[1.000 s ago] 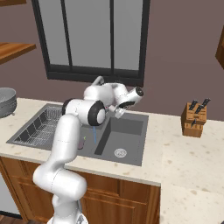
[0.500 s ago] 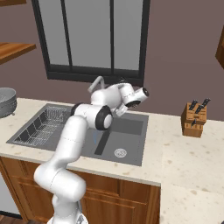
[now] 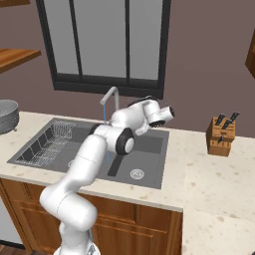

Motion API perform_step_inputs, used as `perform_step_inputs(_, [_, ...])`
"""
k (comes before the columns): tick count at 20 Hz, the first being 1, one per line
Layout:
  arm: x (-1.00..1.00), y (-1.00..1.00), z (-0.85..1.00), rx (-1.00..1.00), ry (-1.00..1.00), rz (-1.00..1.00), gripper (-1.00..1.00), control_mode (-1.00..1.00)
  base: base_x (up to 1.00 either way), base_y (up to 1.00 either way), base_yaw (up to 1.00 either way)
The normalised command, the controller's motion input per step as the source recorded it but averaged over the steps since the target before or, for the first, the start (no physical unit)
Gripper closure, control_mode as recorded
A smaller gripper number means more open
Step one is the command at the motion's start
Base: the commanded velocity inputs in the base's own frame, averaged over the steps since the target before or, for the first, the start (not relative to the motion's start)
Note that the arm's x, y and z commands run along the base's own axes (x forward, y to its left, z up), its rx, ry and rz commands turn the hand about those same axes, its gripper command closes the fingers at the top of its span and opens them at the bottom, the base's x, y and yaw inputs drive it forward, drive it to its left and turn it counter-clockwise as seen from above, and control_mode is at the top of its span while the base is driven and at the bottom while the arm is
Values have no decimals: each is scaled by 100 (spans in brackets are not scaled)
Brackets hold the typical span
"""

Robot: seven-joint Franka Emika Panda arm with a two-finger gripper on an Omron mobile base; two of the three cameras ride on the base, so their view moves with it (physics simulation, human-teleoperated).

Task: Turn on the sink faucet. Then move the eggplant from the counter to the sink. Turn off the sink. Move the vegetable from the sink to the pot next to the stove. Finally move the pot to the front left burner.

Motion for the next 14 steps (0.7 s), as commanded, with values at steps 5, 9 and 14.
perform_step_inputs(5, [0, 4, 0, 7, 0, 2, -100, -100, 0, 0, 0])
perform_step_inputs(9, [0, 5, 0, 7, 0, 1, -100, -100, 0, 0, 0])
perform_step_inputs(14, [0, 11, 0, 7, 0, 1, -100, -100, 0, 0, 0])
